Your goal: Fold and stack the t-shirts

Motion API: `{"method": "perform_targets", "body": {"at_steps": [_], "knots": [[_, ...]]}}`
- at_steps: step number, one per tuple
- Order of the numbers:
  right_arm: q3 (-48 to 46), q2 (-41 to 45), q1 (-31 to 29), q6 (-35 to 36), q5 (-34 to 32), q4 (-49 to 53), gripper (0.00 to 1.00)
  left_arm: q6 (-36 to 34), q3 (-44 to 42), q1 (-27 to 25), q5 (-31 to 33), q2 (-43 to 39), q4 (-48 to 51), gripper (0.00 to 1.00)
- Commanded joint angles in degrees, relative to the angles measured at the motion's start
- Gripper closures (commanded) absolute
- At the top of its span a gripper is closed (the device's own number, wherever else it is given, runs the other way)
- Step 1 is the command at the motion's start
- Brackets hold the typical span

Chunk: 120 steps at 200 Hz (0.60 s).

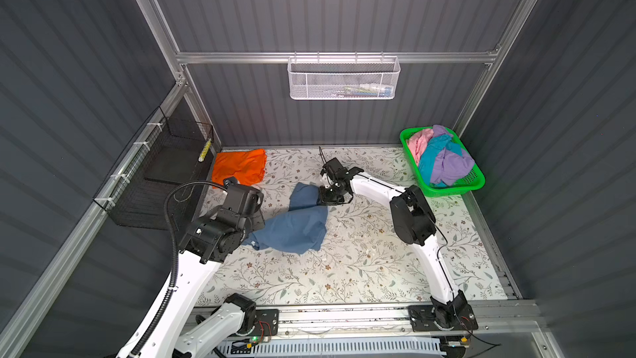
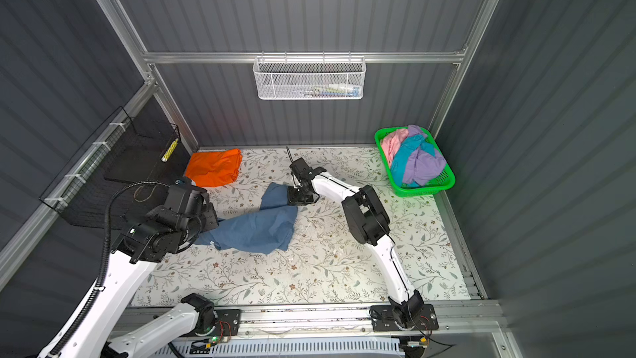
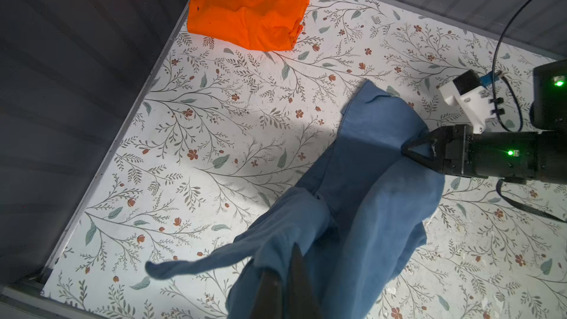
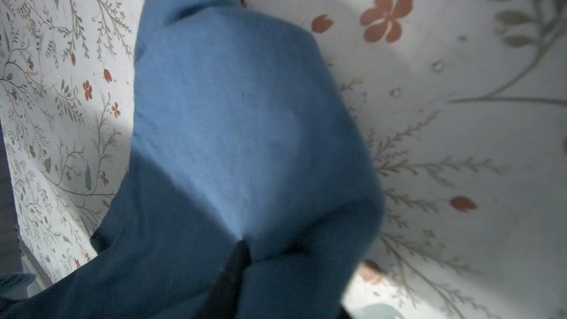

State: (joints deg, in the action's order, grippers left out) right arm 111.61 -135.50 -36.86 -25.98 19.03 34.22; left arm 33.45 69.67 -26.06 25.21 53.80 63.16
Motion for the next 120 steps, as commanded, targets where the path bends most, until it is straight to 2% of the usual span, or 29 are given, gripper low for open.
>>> {"method": "perform_targets", "body": {"at_steps": [1, 26, 44, 63, 78, 98, 120], "knots": [[8.0, 4.0, 2.7, 0.9, -4.3, -2.0, 1.00, -3.4, 1.1, 0.3, 2.1, 2.6, -4.3, 1.00], [12.8, 12.4, 5.5, 4.7, -11.1, -2.9, 1.00, -9.4, 10.3, 0.4, 6.0, 10.2, -7.5, 1.00], [7.8, 22.0, 5.8, 8.7, -18.6, -6.7, 1.00, -13.9, 17.4, 0.3, 8.3, 13.9, -11.6, 1.00], [-7.5, 34.0, 5.9, 10.1, -24.5, -15.1, 1.00, -16.7, 20.0, 0.3, 9.6, 16.0, -15.8, 1.00], [-20.7, 42.6, 5.9, 9.2, -28.0, -19.4, 0.88, -17.4, 18.5, 0.3, 9.2, 17.0, -18.3, 1.00], [-37.5, 51.4, 5.8, 5.3, -30.3, -21.9, 0.76, -16.6, 12.5, 0.3, 4.9, 17.8, -21.8, 1.00], [-54.6, 58.5, 5.5, -2.3, -29.5, -22.6, 0.69, -12.8, 2.7, 0.3, 0.1, 18.5, -22.6, 1.00]]}}
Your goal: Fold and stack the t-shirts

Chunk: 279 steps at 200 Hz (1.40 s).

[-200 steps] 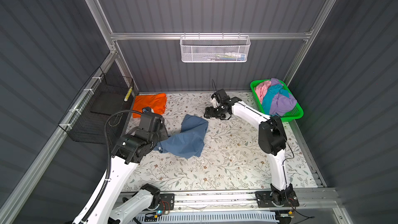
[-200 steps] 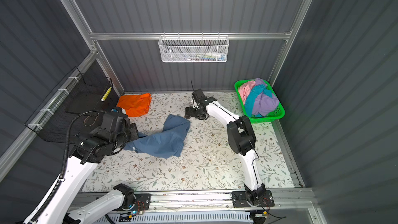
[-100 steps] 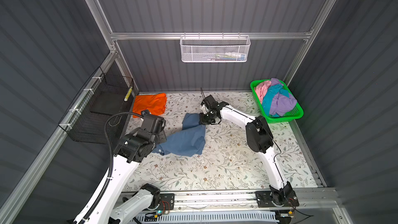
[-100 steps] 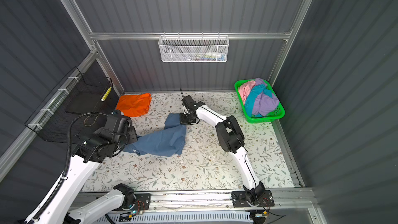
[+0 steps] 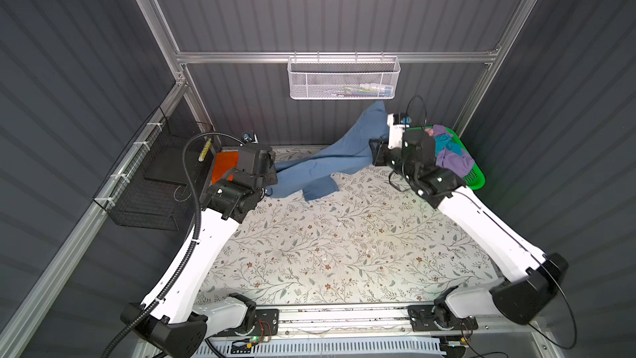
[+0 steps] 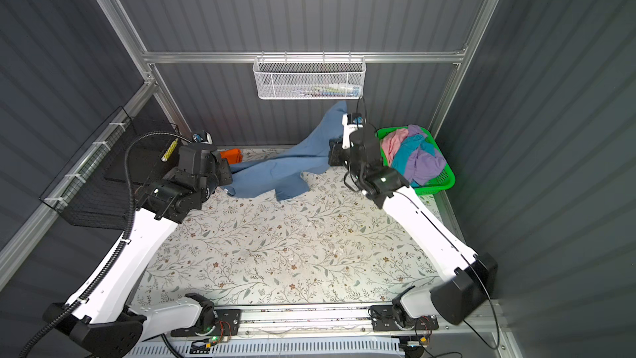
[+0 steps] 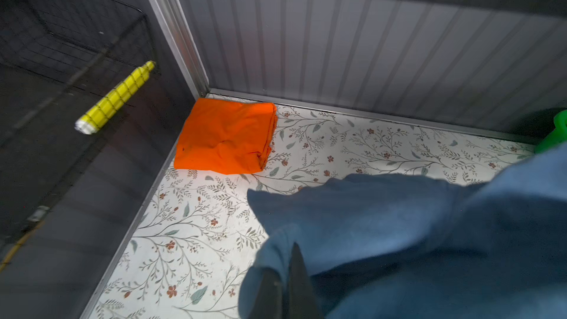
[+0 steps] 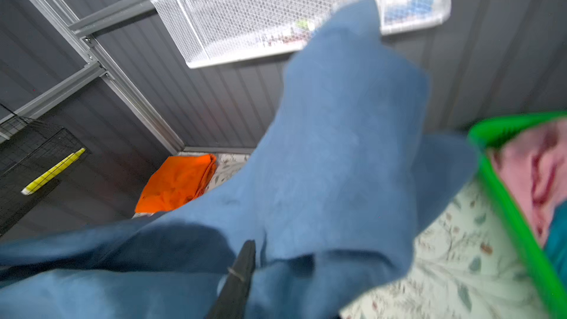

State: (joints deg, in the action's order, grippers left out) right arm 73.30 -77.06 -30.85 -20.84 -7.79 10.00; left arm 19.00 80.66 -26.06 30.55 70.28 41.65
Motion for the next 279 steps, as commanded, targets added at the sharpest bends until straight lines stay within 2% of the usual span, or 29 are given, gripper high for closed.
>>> {"method": "perform_targets", "body": {"at_steps": [1, 32, 46, 57, 61, 67, 84, 97, 104, 112, 116, 129, 137, 145, 157, 167, 178, 205, 227, 239, 264, 279], "knots": [[-17.1, 0.3, -0.5, -7.8, -2.5, 1.7, 0.69, 1.8, -8.8, 0.3, -5.4, 2.1, -1.2, 1.00], [-34.7, 7.1, -1.4, -18.9, 0.0, 4.0, 0.59, 9.3, -24.3, 0.2, -15.4, -1.1, -2.4, 1.00], [-37.8, 10.0, -1.4, -20.6, -1.1, 6.0, 0.54, 13.0, -31.1, 0.2, -21.1, -4.1, -3.8, 1.00], [-37.9, 12.1, -1.2, -19.7, -3.2, 8.6, 0.47, 15.4, -35.1, 0.0, -23.7, -6.4, -3.5, 1.00], [-37.5, 12.6, -1.2, -18.8, -4.2, 9.5, 0.44, 16.0, -36.2, 0.0, -24.2, -7.2, -3.2, 0.95], [-36.3, 14.0, -1.2, -17.1, -6.1, 11.0, 0.39, 16.5, -37.4, -0.1, -24.6, -8.2, -2.6, 0.82], [-32.6, 14.8, -0.3, -12.6, -9.0, 11.9, 0.35, 17.0, -37.3, -0.2, -23.2, -10.2, 1.0, 0.47], [-28.8, 13.4, 1.3, -9.2, -8.4, 12.0, 0.36, 16.4, -35.2, -0.2, -21.0, -10.8, 3.0, 0.32], [-26.5, 10.1, 1.9, -7.5, -7.2, 12.0, 0.41, 15.8, -33.4, -0.2, -19.2, -10.5, 3.7, 0.28], [-23.7, 7.3, 2.3, -5.6, -6.1, 12.0, 0.49, 15.1, -31.2, -0.2, -16.7, -9.4, 4.4, 0.27], [-22.1, 5.4, 2.4, -4.7, -5.5, 12.0, 0.57, 14.8, -30.1, -0.2, -15.6, -8.7, 4.8, 0.28], [-16.6, -0.5, 2.4, -2.3, -3.0, 12.0, 0.76, 13.5, -27.1, -0.1, -12.2, -5.4, 4.3, 0.37], [-13.4, -4.1, 2.4, -1.2, -0.2, 12.0, 0.81, 12.9, -25.5, -0.1, -10.1, -2.5, 3.7, 0.42], [-10.7, -7.4, 2.3, -0.1, 2.9, 12.0, 0.82, 12.1, -24.1, -0.1, -8.7, 0.8, 2.6, 0.45], [-7.8, -11.7, 1.6, 0.8, 5.7, 10.7, 0.78, 11.0, -22.7, 0.0, -7.8, 6.1, 0.5, 0.43], [-5.4, -15.2, 1.0, 1.5, 6.7, 10.0, 0.71, 10.4, -21.8, 0.2, -8.2, 10.4, -1.3, 0.35], [-2.0, -19.4, 0.6, 2.4, 8.0, 10.8, 0.59, 10.1, -20.7, 0.4, -9.3, 14.5, -2.5, 0.28], [3.8, -26.8, 0.0, 3.8, 9.7, 13.7, 0.31, 9.3, -19.2, 0.6, -13.4, 20.1, -4.4, 0.18], [5.4, -30.4, -0.4, 5.0, 8.6, 13.8, 0.23, 9.5, -20.3, 0.6, -14.6, 21.2, -5.0, 0.12], [6.3, -32.5, -0.4, 5.3, 8.0, 14.0, 0.22, 10.0, -21.6, 0.5, -15.1, 21.6, -5.7, 0.13], [8.4, -36.5, -0.6, 5.9, 7.9, 13.6, 0.22, 11.0, -24.4, 0.6, -18.2, 23.1, -8.5, 0.34], [9.7, -38.4, -1.0, 6.9, 7.6, 13.0, 0.24, 11.6, -25.3, 0.6, -19.4, 24.1, -9.7, 0.36]]}}
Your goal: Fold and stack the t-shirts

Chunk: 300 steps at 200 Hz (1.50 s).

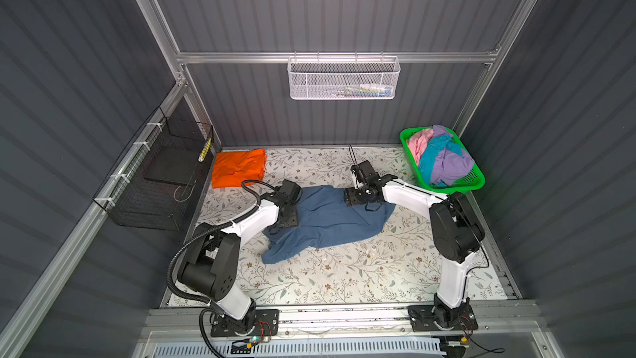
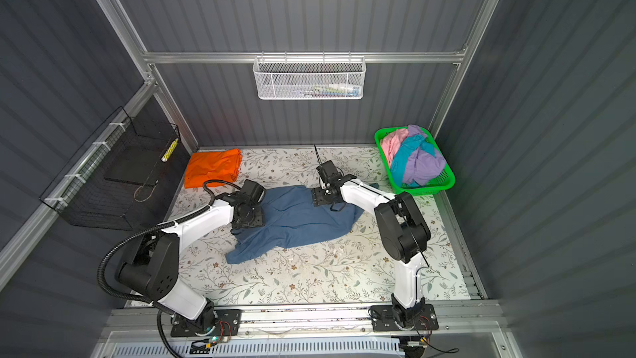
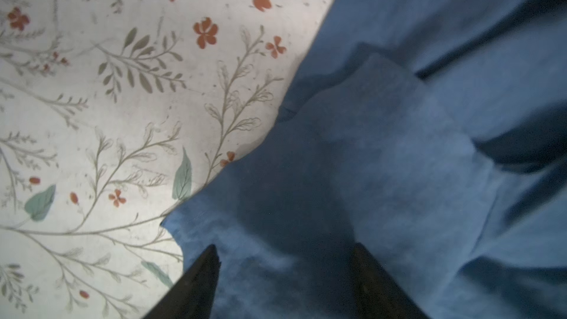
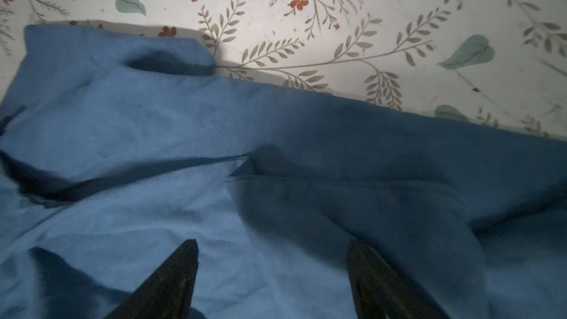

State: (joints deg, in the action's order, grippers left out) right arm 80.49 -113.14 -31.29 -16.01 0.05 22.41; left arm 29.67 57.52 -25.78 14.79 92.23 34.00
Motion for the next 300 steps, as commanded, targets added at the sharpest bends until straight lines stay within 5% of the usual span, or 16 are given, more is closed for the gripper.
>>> {"method": "perform_targets", "body": {"at_steps": [1, 24, 39, 57, 68, 156, 210, 237, 259, 300], "knots": [[2.6, -2.5, -0.6, 2.1, -0.3, 0.6, 0.24, 0.9, -2.2, 0.2, -3.6, 2.2, -2.0, 0.36], [4.6, -4.7, -1.1, 3.0, -1.1, 0.2, 0.40, 0.7, -2.4, 0.3, -4.4, 3.1, -2.9, 0.42], [5.2, -5.7, -1.1, 3.1, -1.7, -1.3, 0.55, 0.2, -2.0, 0.4, -4.5, 3.5, -3.0, 0.61], [6.0, -6.3, -1.0, 3.7, -1.7, -2.3, 0.88, -1.0, -0.9, 0.5, -4.3, 4.1, -2.3, 1.00], [6.3, -5.5, -1.0, 4.2, -2.0, -2.3, 1.00, -1.9, 0.6, 0.6, -2.7, 4.1, -0.8, 1.00], [-3.5, 17.8, -0.1, 3.6, -10.6, -2.2, 1.00, -8.3, 14.7, 0.9, 8.2, -6.2, 11.2, 1.00], [-21.3, 33.9, -0.7, -4.8, -9.2, -0.9, 1.00, -3.1, 1.5, 0.8, 1.3, -13.5, 10.6, 1.00], [-32.7, 38.9, -1.3, -10.8, -5.3, -3.0, 1.00, 1.6, -8.7, 0.8, -6.5, -16.2, 7.8, 0.46], [-37.8, 40.4, -2.1, -12.7, -4.7, -2.1, 1.00, 2.5, -9.6, 0.7, -6.5, -19.1, 10.8, 0.37], [-40.4, 41.7, -2.8, -11.4, -5.5, -1.0, 1.00, 1.2, 1.0, 0.7, -4.7, -19.2, 13.1, 0.20]]}}
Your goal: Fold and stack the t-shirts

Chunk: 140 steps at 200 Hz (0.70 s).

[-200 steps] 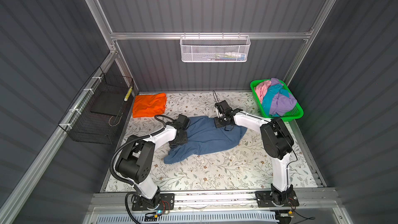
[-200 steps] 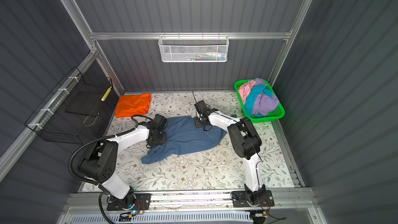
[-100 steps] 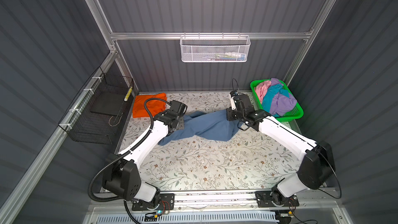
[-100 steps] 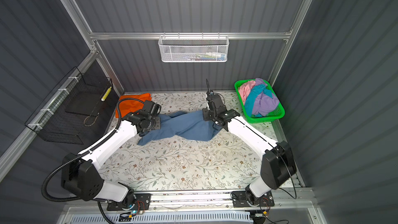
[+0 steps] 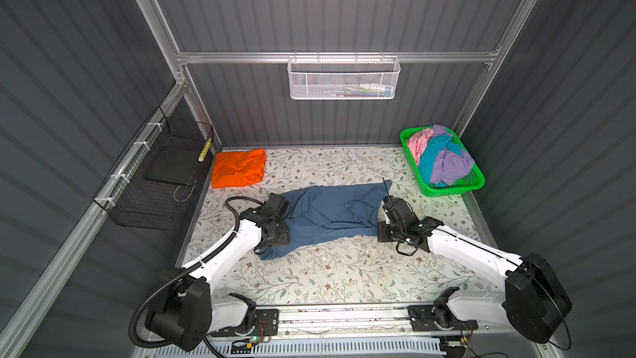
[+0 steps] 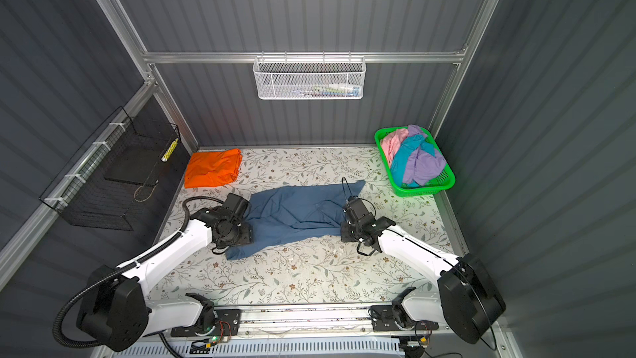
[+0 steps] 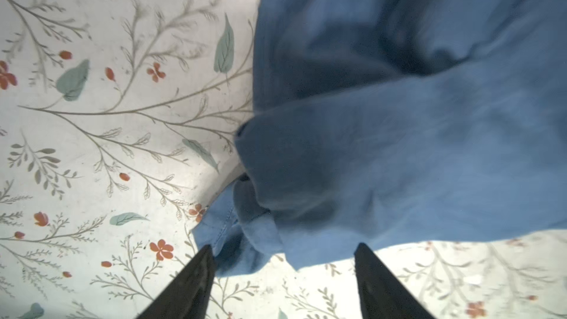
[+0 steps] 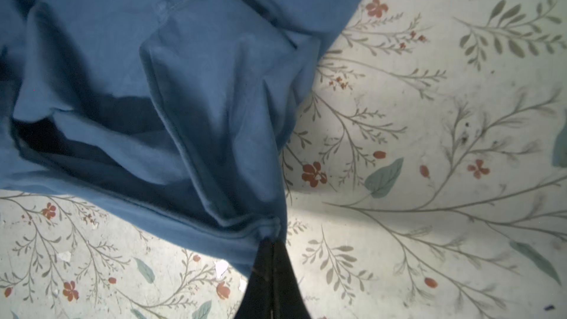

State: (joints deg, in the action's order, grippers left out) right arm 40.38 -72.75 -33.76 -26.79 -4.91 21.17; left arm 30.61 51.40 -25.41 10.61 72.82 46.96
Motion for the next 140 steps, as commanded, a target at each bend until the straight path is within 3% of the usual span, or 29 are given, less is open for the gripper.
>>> {"method": "perform_targets", "body": {"at_steps": [1, 27, 49, 76, 106, 140], "knots": [[-0.3, 1.3, -0.3, -0.6, -0.5, 0.2, 1.00, 0.3, 7.4, 0.4, -0.6, 0.4, 0.0, 0.20], [-0.4, 0.7, -0.4, -0.4, -0.6, -0.5, 1.00, -0.2, 10.6, -0.7, -2.2, 6.7, -4.0, 0.15], [-0.2, 0.3, -0.4, -0.5, -0.6, -1.1, 1.00, -1.0, 11.3, -1.0, 1.6, 10.9, -2.0, 0.14], [0.4, -0.9, -0.3, -0.1, -0.6, -1.6, 1.00, -1.1, 9.1, -1.0, 7.3, 8.4, 0.4, 0.12], [1.2, -2.9, -0.4, 0.2, 0.4, -1.6, 1.00, -2.5, 5.9, -0.5, 7.4, 6.7, -3.2, 0.34], [2.0, -3.5, -0.3, 0.8, 0.0, -0.5, 1.00, -3.0, 2.8, -0.3, 4.9, 7.6, -9.4, 0.36]]}}
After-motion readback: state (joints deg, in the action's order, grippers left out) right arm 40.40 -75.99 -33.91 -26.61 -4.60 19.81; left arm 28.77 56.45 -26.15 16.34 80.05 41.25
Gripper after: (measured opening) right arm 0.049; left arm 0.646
